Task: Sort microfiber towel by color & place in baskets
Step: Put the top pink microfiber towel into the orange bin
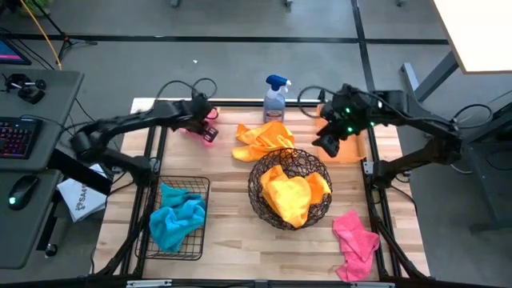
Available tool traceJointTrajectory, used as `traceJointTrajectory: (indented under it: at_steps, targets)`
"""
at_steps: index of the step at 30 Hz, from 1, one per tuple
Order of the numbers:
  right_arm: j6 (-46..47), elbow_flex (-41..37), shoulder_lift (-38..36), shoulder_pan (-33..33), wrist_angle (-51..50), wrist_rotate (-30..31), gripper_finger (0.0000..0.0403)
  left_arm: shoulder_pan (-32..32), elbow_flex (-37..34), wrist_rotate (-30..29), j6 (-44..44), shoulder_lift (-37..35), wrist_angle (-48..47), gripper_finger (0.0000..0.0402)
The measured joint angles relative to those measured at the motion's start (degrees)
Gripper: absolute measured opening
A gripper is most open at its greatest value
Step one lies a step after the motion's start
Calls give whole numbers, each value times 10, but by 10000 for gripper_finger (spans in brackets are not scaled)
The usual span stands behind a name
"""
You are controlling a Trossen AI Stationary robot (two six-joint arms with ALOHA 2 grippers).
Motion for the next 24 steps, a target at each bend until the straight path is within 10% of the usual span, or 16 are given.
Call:
traceJointTrajectory:
  at_steps: [10, 24]
  targets:
    - [231, 0, -10, 116, -75, 203, 206, -227, 46, 45, -72, -109, 98, 1]
    - [93, 0, -55, 120, 182, 204, 206, -278, 379, 53, 111, 185, 320, 0]
